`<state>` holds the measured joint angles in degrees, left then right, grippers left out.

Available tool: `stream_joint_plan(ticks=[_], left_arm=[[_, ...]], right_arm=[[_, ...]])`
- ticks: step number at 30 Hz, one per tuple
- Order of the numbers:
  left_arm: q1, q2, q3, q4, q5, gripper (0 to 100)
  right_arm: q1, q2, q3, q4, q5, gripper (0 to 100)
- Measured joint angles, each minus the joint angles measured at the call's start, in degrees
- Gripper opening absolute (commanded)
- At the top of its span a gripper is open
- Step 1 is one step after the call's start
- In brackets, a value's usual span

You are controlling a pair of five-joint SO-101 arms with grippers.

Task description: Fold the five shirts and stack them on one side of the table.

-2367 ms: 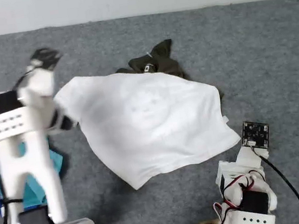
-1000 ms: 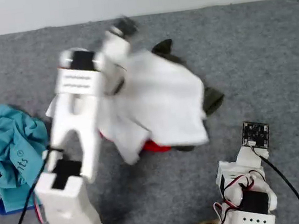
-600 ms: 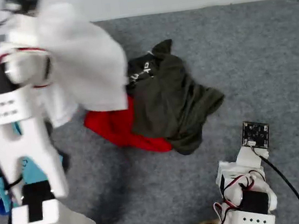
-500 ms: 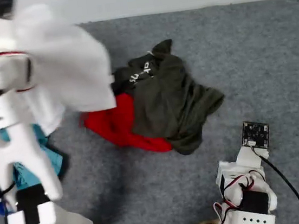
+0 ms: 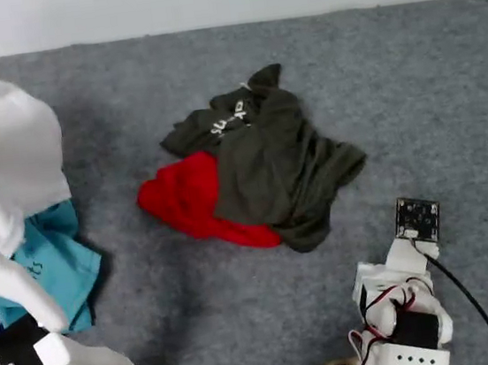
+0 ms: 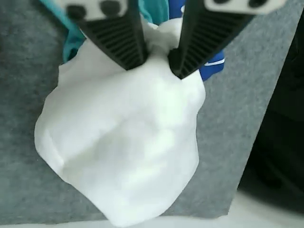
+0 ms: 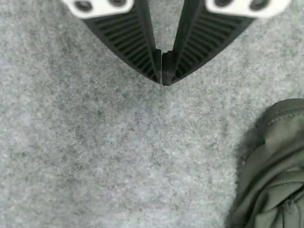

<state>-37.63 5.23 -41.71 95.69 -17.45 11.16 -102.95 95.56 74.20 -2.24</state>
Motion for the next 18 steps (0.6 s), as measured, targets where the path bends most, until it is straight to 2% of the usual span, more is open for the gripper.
stream_joint_plan(ticks=[3,11,14,18], left_arm=[[-0.5,0.0,0.0,1.8,-0.4,25],[-0.9,-5.2,-1.1,2.2,-0.4,26],[2.6,-7.4,-1.1,3.1,-0.4,26],[11.9,-7.7,1.1,3.3,-0.4,26]], right_arm=[[0.0,0.0,0.0,0.0,0.0,0.9],[0.0,0.0,0.0,0.0,0.0,0.9],[0.0,0.0,0.0,0.0,0.0,0.9],[0.0,0.0,0.0,0.0,0.0,0.9]])
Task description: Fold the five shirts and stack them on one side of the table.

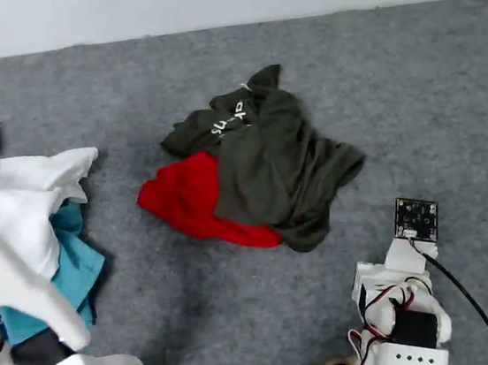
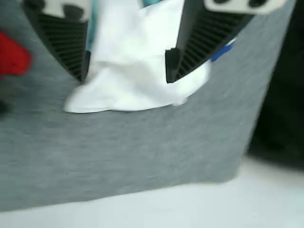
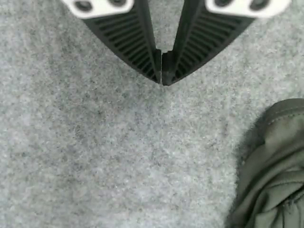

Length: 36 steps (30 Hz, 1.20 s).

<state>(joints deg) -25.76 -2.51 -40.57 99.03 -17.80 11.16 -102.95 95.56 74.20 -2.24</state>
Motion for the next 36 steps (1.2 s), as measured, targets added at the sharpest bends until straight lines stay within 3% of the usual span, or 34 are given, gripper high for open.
stream_joint_plan(ticks=[9,17,25,33,36], left_arm=[[27.0,0.0,22.4,0.2,-3.3,26],[43.7,0.0,42.6,-14.1,-3.6,26],[52.4,0.1,53.2,-27.6,-3.5,26],[57.8,10.6,52.6,-31.4,-2.3,26],[57.8,16.3,48.9,-32.5,0.4,20]], right_arm=[[0.0,0.0,0.0,0.0,0.0,0.9],[0.0,0.0,0.0,0.0,0.0,0.9],[0.0,0.0,0.0,0.0,0.0,0.9],[0.0,0.0,0.0,0.0,0.0,0.9],[0.0,0.0,0.0,0.0,0.0,0.9]])
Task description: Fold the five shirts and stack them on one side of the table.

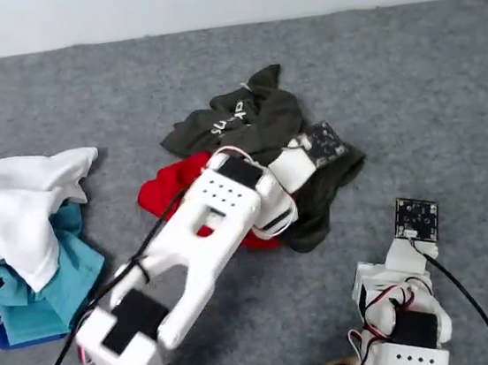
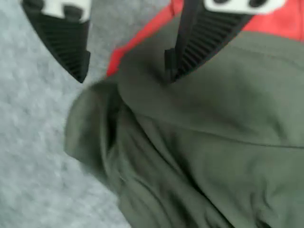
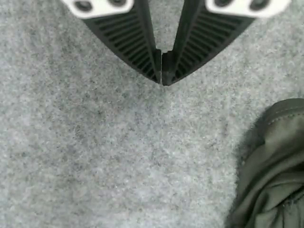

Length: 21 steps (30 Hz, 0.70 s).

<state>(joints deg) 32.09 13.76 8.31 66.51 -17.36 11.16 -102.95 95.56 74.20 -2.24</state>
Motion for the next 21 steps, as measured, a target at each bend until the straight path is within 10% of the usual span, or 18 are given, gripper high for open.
stream_joint_plan(ticks=[4,21], left_arm=[[-0.1,4.6,-4.0,0.0,1.5,1],[-5.8,4.7,-52.2,31.0,2.1,1]], right_arm=[[0.0,0.0,0.0,0.0,0.0,0.9],[0.0,0.0,0.0,0.0,0.0,0.9]])
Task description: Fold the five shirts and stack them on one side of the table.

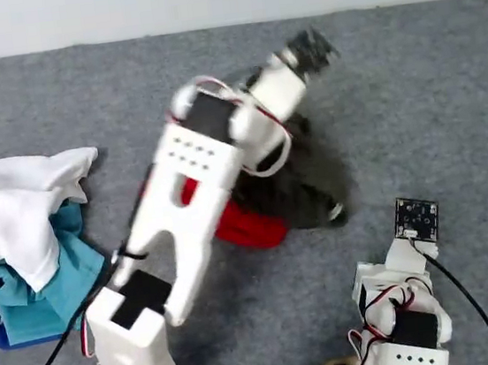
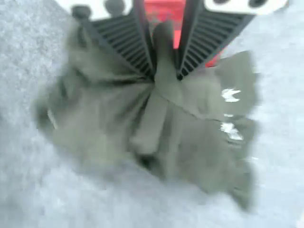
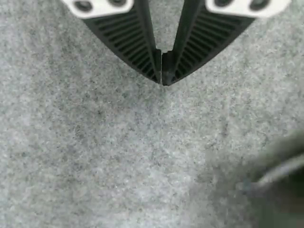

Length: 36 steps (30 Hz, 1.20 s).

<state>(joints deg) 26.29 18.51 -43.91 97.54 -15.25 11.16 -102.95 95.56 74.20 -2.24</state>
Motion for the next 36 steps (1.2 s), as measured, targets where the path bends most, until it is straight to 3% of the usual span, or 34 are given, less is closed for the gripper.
stream_joint_plan(ticks=[8,14,21,27,30,33,36], left_arm=[[-15.8,0.0,-33.7,1.8,0.0,1],[-32.5,-0.1,-48.4,1.8,0.0,1],[-52.3,-0.1,-50.2,1.8,-0.5,1],[-66.3,-0.1,-47.6,1.8,-6.4,2],[-72.7,-0.1,-44.8,1.8,-8.7,12],[-77.9,-0.1,-41.1,1.8,-15.4,23],[-81.6,-0.1,-38.0,1.8,-17.8,24]], right_arm=[[0.0,0.0,0.0,0.0,0.0,0.9],[0.0,0.0,0.0,0.0,0.0,0.9],[0.0,0.0,0.0,0.0,0.0,0.9],[0.0,0.0,0.0,0.0,0.0,0.9],[0.0,0.0,0.0,0.0,0.0,0.9],[0.0,0.0,0.0,0.0,0.0,0.9],[0.0,0.0,0.0,0.0,0.0,0.9]])
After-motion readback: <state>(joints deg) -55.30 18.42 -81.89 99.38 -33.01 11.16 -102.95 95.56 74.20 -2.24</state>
